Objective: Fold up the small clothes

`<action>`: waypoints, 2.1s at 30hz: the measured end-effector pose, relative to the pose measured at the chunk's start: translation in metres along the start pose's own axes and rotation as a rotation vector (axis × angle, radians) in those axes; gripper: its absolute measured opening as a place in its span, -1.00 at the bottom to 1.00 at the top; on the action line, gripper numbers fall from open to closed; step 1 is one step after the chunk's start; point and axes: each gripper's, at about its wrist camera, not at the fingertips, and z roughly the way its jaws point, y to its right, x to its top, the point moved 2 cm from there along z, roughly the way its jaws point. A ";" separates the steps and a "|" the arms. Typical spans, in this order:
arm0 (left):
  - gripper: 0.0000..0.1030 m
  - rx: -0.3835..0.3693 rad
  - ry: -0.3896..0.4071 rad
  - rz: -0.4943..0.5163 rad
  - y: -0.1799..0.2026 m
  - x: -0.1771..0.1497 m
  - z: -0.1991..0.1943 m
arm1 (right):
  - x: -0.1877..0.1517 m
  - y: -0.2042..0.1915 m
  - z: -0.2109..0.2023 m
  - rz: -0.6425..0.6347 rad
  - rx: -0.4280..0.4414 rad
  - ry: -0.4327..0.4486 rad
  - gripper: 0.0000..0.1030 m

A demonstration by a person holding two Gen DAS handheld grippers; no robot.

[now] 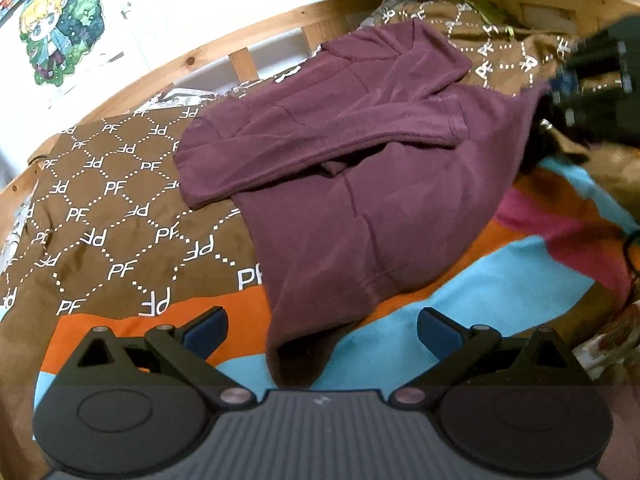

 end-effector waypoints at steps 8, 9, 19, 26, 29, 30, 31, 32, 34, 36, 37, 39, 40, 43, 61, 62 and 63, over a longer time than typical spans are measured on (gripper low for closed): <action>0.97 0.120 -0.008 0.060 -0.002 -0.004 0.011 | 0.012 0.029 0.007 0.150 0.022 -0.013 -0.86; 0.93 0.145 0.002 0.082 -0.001 -0.004 0.011 | 0.012 0.029 0.007 0.145 0.021 -0.013 -0.86; -0.52 0.214 0.095 0.314 0.018 -0.011 0.001 | -0.004 0.019 0.000 0.098 0.007 -0.039 -0.86; -0.88 0.194 0.139 0.243 0.006 -0.006 -0.007 | -0.025 0.007 0.001 0.059 0.006 -0.101 -0.70; -0.88 0.204 0.174 0.213 0.001 -0.002 -0.013 | -0.037 -0.003 0.005 -0.021 -0.025 -0.129 -0.44; -0.89 0.202 0.181 0.198 -0.001 0.001 -0.015 | -0.041 -0.004 0.006 -0.042 -0.039 -0.139 -0.42; -0.89 0.199 0.185 0.184 -0.004 0.003 -0.017 | -0.045 -0.006 0.008 -0.057 -0.049 -0.153 -0.39; -0.89 0.197 0.190 0.171 -0.006 0.005 -0.018 | -0.049 -0.006 0.010 -0.061 -0.056 -0.166 -0.26; -0.89 0.194 0.200 0.138 -0.012 0.011 -0.021 | -0.054 0.000 0.013 -0.050 -0.081 -0.170 -0.03; -0.89 0.191 0.211 0.107 -0.019 0.017 -0.026 | -0.055 0.005 0.014 -0.039 -0.089 -0.166 0.14; -0.89 0.193 0.219 0.093 -0.023 0.020 -0.029 | -0.055 0.006 0.014 -0.042 -0.089 -0.164 0.14; -0.89 0.193 0.231 0.069 -0.029 0.025 -0.034 | -0.055 0.005 0.012 -0.062 -0.093 -0.144 -0.17; -0.90 0.192 0.236 0.058 -0.032 0.027 -0.037 | -0.054 0.004 0.010 -0.080 -0.094 -0.134 -0.33; -0.90 0.194 0.256 0.048 -0.036 0.029 -0.047 | -0.053 0.006 0.004 -0.083 -0.100 -0.112 -0.74; -0.91 0.095 0.225 -0.083 -0.048 -0.007 -0.167 | -0.030 0.034 -0.150 0.016 0.060 -0.009 -0.91; -0.91 0.085 0.228 -0.080 -0.047 -0.010 -0.176 | -0.030 0.035 -0.161 0.016 0.071 -0.010 -0.91; -0.91 0.077 0.238 -0.071 -0.047 -0.012 -0.187 | -0.029 0.036 -0.171 0.018 0.080 -0.013 -0.91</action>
